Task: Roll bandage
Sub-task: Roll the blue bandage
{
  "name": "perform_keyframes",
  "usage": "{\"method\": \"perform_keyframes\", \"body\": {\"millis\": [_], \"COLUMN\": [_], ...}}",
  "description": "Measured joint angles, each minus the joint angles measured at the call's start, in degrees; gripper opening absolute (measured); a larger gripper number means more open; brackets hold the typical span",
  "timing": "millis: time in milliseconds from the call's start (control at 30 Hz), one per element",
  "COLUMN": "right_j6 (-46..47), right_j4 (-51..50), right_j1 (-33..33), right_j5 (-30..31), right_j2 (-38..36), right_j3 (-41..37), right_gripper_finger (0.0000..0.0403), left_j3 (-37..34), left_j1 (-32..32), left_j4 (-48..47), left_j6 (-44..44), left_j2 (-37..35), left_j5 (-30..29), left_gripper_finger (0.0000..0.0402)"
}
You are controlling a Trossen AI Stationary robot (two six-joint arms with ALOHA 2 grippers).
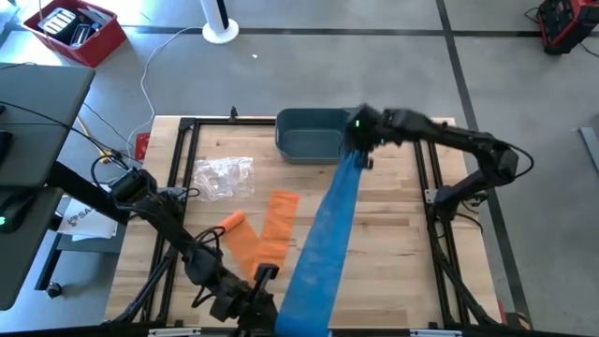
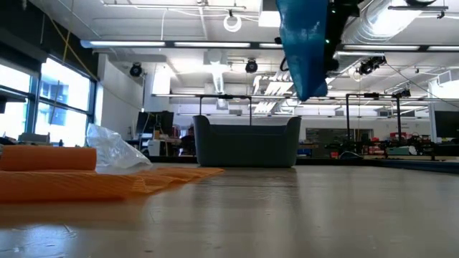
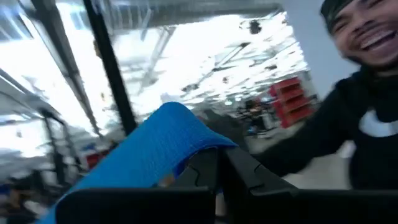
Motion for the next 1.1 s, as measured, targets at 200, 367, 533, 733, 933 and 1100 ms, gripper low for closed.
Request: {"method": "perform_keyframes", "body": {"millis": [200,367,533,733,933,1100], "right_j6": [7.62,15.33,18.22,26.62,32.39,36.72], "right_j4": [15.21,29.0,43.15,55.15,55.56,55.14], "right_j1": [14.3,27.72,39.96,49.86,60.77,67.47], "right_j5": [2.8,3.66,4.83,8.82,15.18,20.18], "right_j2": [-7.37,-11.64,-11.88,-11.82,-11.82,-11.82], "right_j3": [-14.71,-26.53,-37.66,-43.65,-40.31,-36.95], "right_gripper_finger": [0.0,0.0,0.0,0.0,0.0,0.0], "left_j3": [0.1,0.15,0.13,0.15,0.21,0.03], "left_j1": [-0.6,-0.75,-0.33,1.13,2.41,2.36], "left_j4": [4.92,10.27,15.0,18.14,18.35,17.84], "left_j6": [9.44,11.34,16.13,21.61,24.76,36.27], "left_j2": [-1.42,-1.6,-1.47,-2.56,-4.78,-6.73], "left_j5": [-3.45,-3.47,-4.46,-12.63,-19.37,-33.23], "left_gripper_finger": [0.0,0.0,0.0,0.0,0.0,0.0]}}
